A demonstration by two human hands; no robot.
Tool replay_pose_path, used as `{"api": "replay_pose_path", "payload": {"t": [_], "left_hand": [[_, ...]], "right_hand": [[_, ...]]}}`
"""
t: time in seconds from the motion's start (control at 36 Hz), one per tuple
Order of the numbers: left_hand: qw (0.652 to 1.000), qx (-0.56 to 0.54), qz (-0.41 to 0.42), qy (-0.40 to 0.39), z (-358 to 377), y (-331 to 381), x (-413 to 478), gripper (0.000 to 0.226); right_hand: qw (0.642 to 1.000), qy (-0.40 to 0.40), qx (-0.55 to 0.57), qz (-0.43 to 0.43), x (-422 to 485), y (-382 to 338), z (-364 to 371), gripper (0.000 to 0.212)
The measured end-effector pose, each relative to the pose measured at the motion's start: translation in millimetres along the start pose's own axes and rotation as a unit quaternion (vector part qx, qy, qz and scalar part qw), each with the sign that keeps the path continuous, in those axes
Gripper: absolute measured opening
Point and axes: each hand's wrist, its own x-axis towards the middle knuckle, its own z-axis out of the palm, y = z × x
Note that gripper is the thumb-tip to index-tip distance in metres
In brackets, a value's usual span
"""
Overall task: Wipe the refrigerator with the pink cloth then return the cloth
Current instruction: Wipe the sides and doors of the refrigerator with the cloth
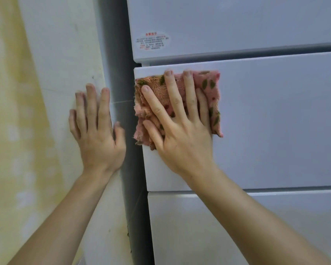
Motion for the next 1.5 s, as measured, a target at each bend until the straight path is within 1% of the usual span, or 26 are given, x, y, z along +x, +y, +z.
{"api": "replay_pose_path", "payload": {"t": [0.11,0.25,0.33,0.44,0.53,0.64,0.72,0.81,0.92,0.97,1.06,1.17,1.25,1.31,1.39,1.5], "left_hand": [[0.999,-0.033,-0.002,-0.014,-2.4,-2.2,0.2,0.078],[0.999,-0.037,-0.005,-0.025,-3.4,-3.1,0.0,0.078],[0.999,-0.023,-0.001,-0.033,-3.2,-4.1,0.1,0.078],[0.999,-0.026,-0.001,-0.035,-1.4,-4.0,-0.8,0.079],[0.999,-0.017,0.006,-0.026,0.4,-3.4,-1.2,0.079],[1.000,-0.014,-0.001,-0.022,1.8,-1.0,-0.8,0.086],[1.000,-0.015,-0.007,-0.020,2.8,1.8,-0.2,0.087],[0.999,-0.024,-0.008,-0.024,0.8,6.0,-1.1,0.083],[0.999,-0.027,0.011,-0.040,-0.4,17.1,-10.9,0.073],[0.999,-0.023,0.009,-0.045,1.2,17.9,-13.2,0.073],[0.999,-0.008,0.009,-0.046,3.6,14.1,-13.6,0.074],[0.998,-0.026,0.007,-0.058,0.7,19.3,-14.0,0.069],[0.996,-0.063,0.004,-0.066,-5.2,35.6,-15.1,0.067],[0.995,-0.066,0.030,-0.068,-7.1,51.6,-16.6,0.068],[0.995,-0.040,0.070,-0.066,-1.6,78.9,-20.0,0.069],[0.994,-0.053,0.059,-0.069,8.7,98.1,-23.0,0.067]], "right_hand": [[0.999,-0.030,0.034,-0.017,-46.3,-10.4,5.5,0.054],[0.994,-0.105,0.017,-0.029,-126.4,-18.3,7.7,0.057],[0.992,-0.118,0.013,-0.032,-134.6,-16.5,6.9,0.057],[0.995,-0.098,0.006,-0.011,-108.4,-18.0,4.8,0.058],[0.998,-0.062,0.016,-0.007,-56.5,-13.2,3.4,0.057],[0.999,-0.006,0.024,0.031,17.8,-6.5,3.5,0.052],[0.999,0.002,0.005,0.044,30.7,-4.0,3.4,0.052],[0.999,-0.001,0.002,0.038,13.5,-0.2,0.8,0.052],[0.999,-0.051,-0.001,0.016,-40.8,5.5,-4.2,0.055],[0.998,-0.068,-0.016,0.009,-76.2,10.5,-8.3,0.056],[0.995,-0.095,-0.026,0.023,-117.2,21.7,-12.6,0.058],[0.993,-0.115,-0.039,0.000,-122.2,36.1,-17.4,0.059],[0.996,-0.084,-0.044,-0.007,-97.1,46.1,-21.9,0.061],[0.998,-0.039,-0.043,0.003,-66.7,57.0,-22.7,0.059],[0.998,0.012,-0.049,0.034,-13.5,75.6,-24.9,0.057],[0.997,0.036,-0.051,0.048,9.5,82.4,-24.9,0.056]]}}
